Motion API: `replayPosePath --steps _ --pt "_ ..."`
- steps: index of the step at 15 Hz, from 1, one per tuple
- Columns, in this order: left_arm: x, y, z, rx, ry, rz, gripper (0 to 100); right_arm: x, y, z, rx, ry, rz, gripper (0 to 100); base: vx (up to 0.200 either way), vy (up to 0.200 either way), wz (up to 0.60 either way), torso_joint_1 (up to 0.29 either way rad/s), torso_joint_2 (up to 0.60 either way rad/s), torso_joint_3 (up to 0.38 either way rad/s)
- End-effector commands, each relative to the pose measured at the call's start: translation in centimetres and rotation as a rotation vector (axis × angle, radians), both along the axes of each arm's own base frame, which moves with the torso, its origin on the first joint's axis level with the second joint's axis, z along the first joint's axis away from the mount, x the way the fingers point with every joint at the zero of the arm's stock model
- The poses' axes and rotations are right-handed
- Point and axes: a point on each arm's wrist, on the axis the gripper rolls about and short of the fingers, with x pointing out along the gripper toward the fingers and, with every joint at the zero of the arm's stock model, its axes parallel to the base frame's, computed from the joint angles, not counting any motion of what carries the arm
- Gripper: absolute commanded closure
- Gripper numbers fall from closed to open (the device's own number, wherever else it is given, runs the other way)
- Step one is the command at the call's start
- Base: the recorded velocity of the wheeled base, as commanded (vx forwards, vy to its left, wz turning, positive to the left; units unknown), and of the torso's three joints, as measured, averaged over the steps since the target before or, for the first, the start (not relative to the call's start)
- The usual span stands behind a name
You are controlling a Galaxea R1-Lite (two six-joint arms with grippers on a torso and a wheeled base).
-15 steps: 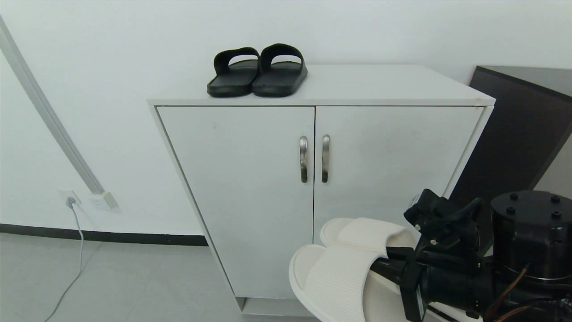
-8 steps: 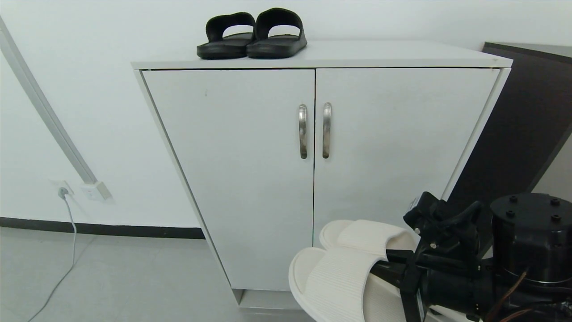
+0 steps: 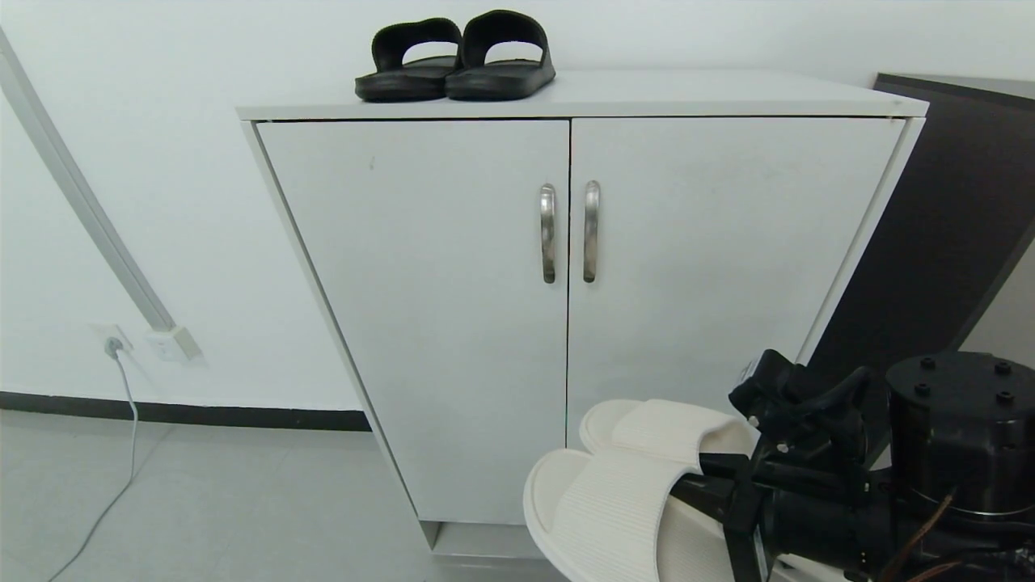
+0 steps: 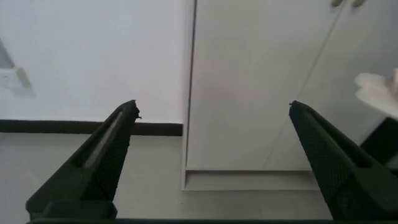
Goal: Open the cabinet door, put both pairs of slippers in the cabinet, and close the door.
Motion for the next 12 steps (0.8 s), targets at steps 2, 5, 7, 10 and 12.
replayPosePath --steps 2,5,7,10,12 --pt "6.1 -0.5 5.5 -0.02 0.082 -0.191 0 -0.4 0.1 -0.2 -0.013 -0.008 0.029 100 0.0 0.0 0.0 0.0 0.0 0.0" --pt "9.5 -1.1 6.5 0.06 0.097 -0.311 0 -0.4 0.2 -0.1 -0.006 -0.01 0.033 100 0.0 0.0 0.0 0.0 0.0 0.0" --pt "11.9 -3.2 7.6 0.075 0.095 -0.482 0 -0.4 0.2 -0.2 -0.008 -0.009 0.031 100 0.0 0.0 0.0 0.0 0.0 0.0" --pt "14.1 -5.8 8.8 0.072 0.091 -0.622 0 -0.4 0.2 0.0 -0.004 -0.011 0.029 100 0.0 0.0 0.0 0.0 0.0 0.0" --pt "15.2 -8.4 10.0 0.024 0.073 -0.739 0 -0.4 0.2 -0.1 -0.005 -0.008 0.029 100 0.0 0.0 0.0 0.0 0.0 0.0"
